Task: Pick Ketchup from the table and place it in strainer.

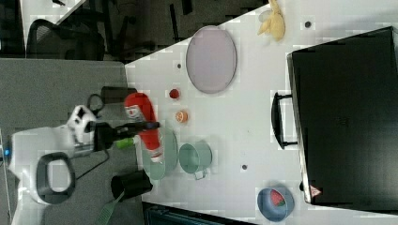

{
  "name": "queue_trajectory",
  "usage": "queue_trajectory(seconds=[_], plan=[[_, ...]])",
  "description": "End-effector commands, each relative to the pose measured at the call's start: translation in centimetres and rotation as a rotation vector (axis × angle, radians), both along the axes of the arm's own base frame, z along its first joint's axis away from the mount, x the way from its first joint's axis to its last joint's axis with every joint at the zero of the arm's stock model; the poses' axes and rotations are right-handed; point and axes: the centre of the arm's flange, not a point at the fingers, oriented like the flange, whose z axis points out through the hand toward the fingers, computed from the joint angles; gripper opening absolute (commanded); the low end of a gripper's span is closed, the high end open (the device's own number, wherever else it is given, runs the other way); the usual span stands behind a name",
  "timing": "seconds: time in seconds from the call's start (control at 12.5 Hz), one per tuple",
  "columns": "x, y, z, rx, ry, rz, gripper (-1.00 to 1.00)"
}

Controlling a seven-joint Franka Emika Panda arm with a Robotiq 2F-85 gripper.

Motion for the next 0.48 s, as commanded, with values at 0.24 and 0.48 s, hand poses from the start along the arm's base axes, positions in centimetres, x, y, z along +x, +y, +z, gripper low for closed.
queue_trajectory(seconds=[0.24,0.48], plan=[[-4.0,14.8,-4.6,0.011,0.123,-0.151,0.26],[-5.6,21.5,-8.5,0.062,0.128,-0.202,0.26]])
